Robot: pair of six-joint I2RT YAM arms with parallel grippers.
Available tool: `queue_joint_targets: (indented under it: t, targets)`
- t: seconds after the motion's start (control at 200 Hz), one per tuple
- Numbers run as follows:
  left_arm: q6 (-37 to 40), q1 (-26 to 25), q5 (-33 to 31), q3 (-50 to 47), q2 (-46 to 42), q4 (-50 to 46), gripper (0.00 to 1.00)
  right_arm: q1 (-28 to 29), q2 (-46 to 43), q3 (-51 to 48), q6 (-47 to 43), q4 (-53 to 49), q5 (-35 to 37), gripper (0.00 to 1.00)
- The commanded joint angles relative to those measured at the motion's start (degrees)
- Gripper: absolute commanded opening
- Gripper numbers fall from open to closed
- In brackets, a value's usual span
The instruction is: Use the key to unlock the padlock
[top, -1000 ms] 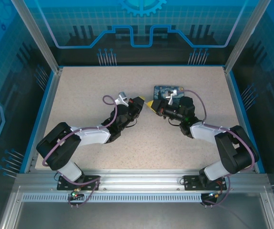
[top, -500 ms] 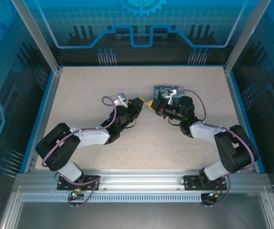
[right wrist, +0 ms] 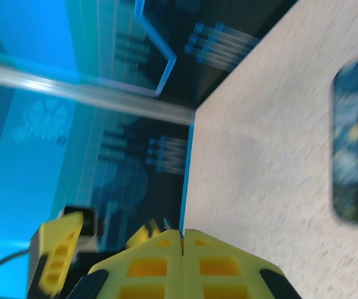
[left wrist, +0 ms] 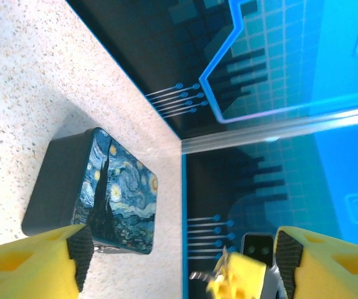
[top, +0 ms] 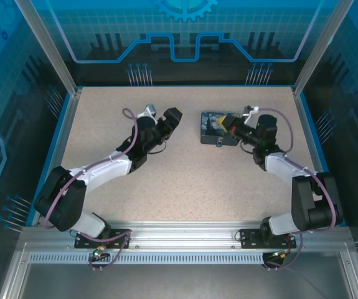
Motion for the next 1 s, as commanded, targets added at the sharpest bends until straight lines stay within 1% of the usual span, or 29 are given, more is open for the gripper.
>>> queue_joint_targets:
  t: [0.0,0.08,0.125,0.16,0.175,0.45,0.57,0.64,0.665,0.75,0.885,0.995]
  targets:
    - [12.8,0.3,7.7,8.1,1.2,-16.9,0.83,-5.5,1.6,5.0,-2.4,-8.4,3.1,0.0]
    - [17.3,0.4,8.0,11.4,2.8,-20.9,0.87,-9.7,5.6,6.8,0.1,-7.7,4.7,0.0]
    - [19.0,0.4,7.9,12.4,3.7,-21.9,0.94,-11.3,7.8,7.8,0.5,-8.0,5.9,0.0]
    - [19.9,0.5,7.7,13.4,4.5,-22.9,0.97,-12.2,9.4,7.9,0.6,-8.9,6.8,0.0]
    - [20.1,0.6,7.7,13.8,4.9,-23.4,0.98,-12.6,10.1,9.5,0.8,-9.0,7.2,0.0]
    - [23.6,1.2,8.0,18.3,10.2,-27.7,0.99,-16.1,18.0,12.8,-0.9,-15.2,15.0,0.0]
    - [25.8,1.6,8.8,22.2,14.7,-29.8,0.99,-15.4,22.3,15.8,-2.0,-18.3,16.7,0.0]
    - [26.9,1.8,9.5,25.8,18.2,-31.2,0.99,-14.4,24.7,17.8,-2.3,-18.6,17.7,0.0]
    - [27.4,1.8,10.0,27.2,19.7,-31.8,0.99,-13.9,25.5,18.4,-2.4,-20.6,18.1,0.0]
    - [28.1,2.2,11.1,32.2,24.7,-34.1,0.99,-12.2,27.5,20.6,-3.2,-22.5,19.8,0.0]
    - [28.2,2.9,11.9,37.2,30.6,-33.8,0.99,-9.7,29.8,22.9,-3.9,-23.6,20.4,0.0]
    - [27.5,3.3,12.6,39.7,33.8,-33.3,0.99,-7.9,29.5,23.0,-4.6,-23.7,21.2,0.0]
